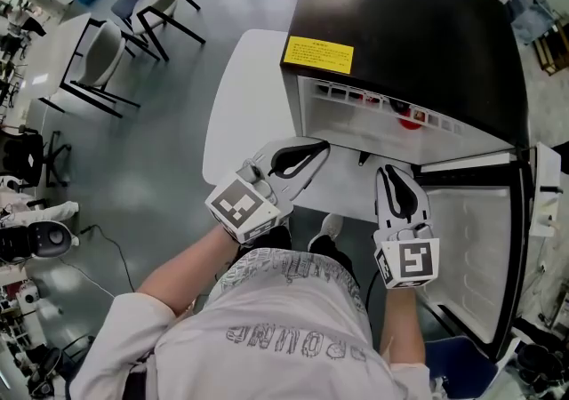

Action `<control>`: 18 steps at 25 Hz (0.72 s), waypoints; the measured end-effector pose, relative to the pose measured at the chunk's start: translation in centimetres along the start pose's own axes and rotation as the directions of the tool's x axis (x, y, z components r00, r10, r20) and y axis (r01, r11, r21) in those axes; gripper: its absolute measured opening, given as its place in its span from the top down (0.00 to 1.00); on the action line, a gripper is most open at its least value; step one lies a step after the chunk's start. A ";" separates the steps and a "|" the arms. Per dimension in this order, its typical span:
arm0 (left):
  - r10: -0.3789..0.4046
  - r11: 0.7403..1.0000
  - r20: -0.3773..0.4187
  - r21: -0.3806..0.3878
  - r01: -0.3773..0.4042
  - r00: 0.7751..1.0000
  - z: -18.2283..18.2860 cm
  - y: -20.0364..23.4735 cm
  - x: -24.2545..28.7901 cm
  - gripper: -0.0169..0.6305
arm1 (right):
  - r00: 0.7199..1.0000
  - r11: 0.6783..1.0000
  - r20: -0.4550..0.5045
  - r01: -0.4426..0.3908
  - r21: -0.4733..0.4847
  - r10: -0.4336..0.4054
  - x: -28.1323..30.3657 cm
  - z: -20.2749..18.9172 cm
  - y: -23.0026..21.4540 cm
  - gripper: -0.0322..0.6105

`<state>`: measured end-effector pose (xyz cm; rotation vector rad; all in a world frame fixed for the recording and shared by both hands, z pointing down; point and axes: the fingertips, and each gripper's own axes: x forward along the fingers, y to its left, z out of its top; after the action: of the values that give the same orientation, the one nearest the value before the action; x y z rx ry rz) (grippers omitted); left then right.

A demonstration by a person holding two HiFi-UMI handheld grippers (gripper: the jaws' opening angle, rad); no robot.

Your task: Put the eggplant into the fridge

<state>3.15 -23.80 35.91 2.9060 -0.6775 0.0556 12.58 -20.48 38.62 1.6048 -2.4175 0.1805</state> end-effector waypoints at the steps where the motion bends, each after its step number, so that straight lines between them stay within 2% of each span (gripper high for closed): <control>1: 0.000 1.000 0.001 0.001 0.000 1.000 0.0 0.0 0.0 0.96 | 1.000 1.000 0.003 -0.001 -0.002 0.001 0.0 0.2 0.0 0.89; 18: 0.009 1.000 0.010 0.006 -0.009 1.000 0.5 0.1 0.8 0.97 | 1.000 1.000 0.027 -0.016 -0.018 0.016 0.3 1.5 -0.8 0.94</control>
<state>3.85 -24.31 35.47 2.9111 -0.6932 0.0446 12.99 -21.41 37.28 1.5907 -2.4454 0.1405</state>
